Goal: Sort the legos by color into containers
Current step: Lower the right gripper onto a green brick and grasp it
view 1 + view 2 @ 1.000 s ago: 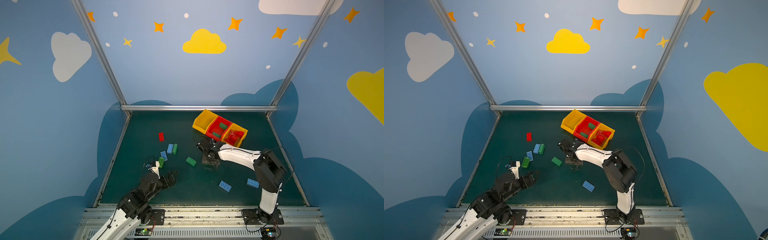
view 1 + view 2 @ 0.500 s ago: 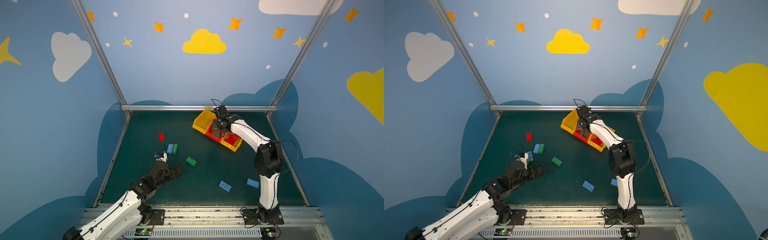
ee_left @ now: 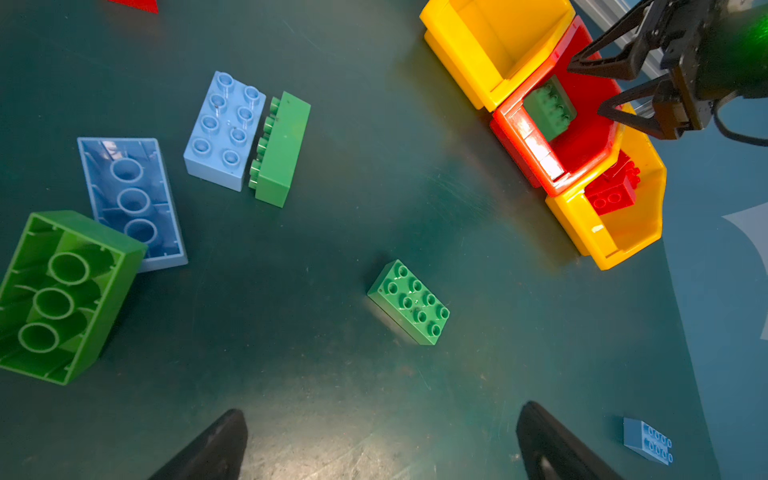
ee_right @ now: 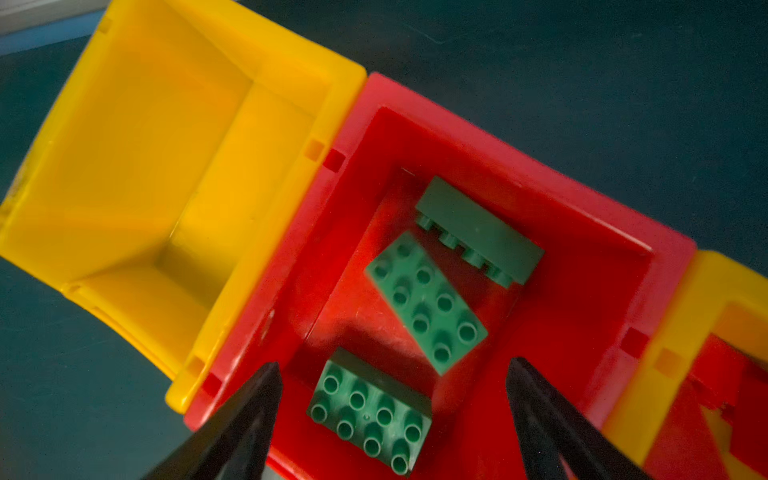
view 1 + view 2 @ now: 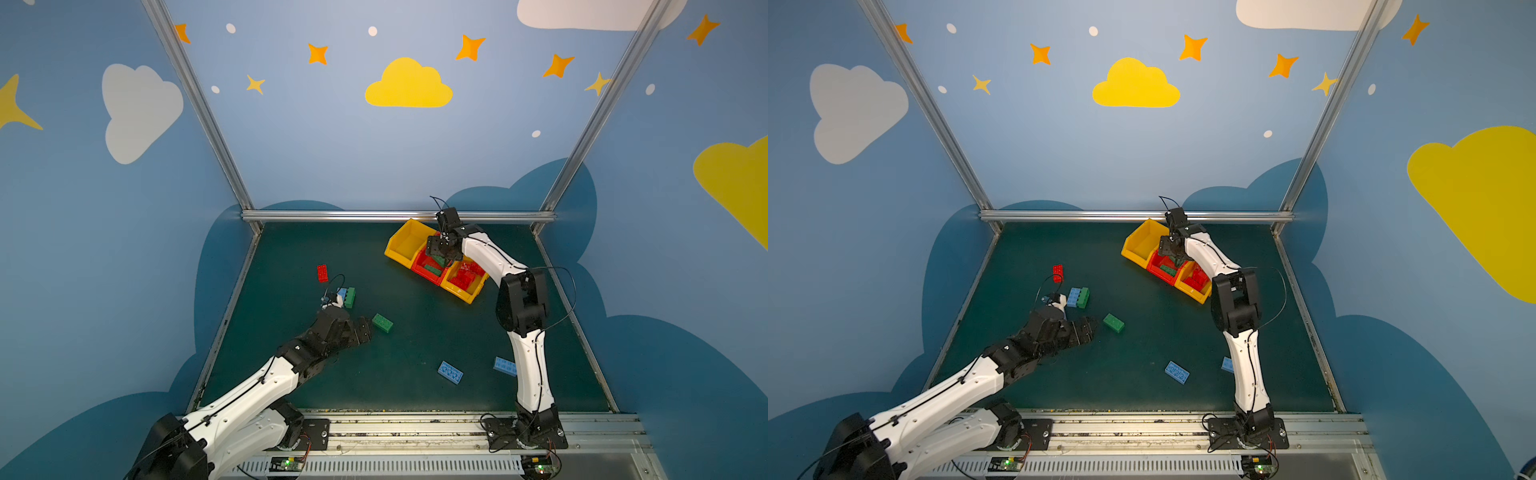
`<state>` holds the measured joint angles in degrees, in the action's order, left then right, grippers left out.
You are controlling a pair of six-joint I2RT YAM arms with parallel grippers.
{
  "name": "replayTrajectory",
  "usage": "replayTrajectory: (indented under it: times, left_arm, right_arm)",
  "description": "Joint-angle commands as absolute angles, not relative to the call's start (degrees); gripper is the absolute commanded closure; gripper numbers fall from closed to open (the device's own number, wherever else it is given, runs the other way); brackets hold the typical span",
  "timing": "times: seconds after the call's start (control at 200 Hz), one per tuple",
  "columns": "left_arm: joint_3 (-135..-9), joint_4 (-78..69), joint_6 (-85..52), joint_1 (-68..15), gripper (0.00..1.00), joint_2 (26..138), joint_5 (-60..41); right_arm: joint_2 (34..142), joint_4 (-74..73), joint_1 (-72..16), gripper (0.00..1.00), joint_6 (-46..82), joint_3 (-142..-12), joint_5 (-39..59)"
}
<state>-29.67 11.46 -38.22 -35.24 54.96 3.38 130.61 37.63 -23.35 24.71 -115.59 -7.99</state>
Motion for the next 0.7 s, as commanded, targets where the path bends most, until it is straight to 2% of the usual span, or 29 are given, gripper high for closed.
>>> replayTrajectory:
  times: [0.0, 0.135, 0.325, 0.511, 0.696]
  left_arm:
    - [-30.3, 11.8, -38.8, -34.9, 0.0, 53.5, 4.0]
    - [-29.1, 15.0, -40.4, -35.0, 0.0, 48.8, 3.6]
    - [-24.7, 20.0, -41.6, -34.9, 0.0, 36.4, 3.3]
    - [-20.5, 26.2, -45.1, -35.0, 0.0, 21.8, 4.4]
    - [-19.4, 31.2, -47.5, -35.1, 0.0, 14.9, 4.2]
  right_arm:
    - [123.6, 37.4, -25.1, 0.15, 22.8, -112.3, -5.4]
    - [115.8, 35.2, -28.4, 0.15, 21.6, -104.0, -3.2]
    - [107.6, 28.2, -34.3, 0.16, 19.7, -90.4, 8.3]
    - [107.0, 24.3, -41.9, 0.19, 18.7, -82.6, 11.9]
    - [108.4, 20.9, -47.1, 0.22, 18.6, -79.1, 11.8]
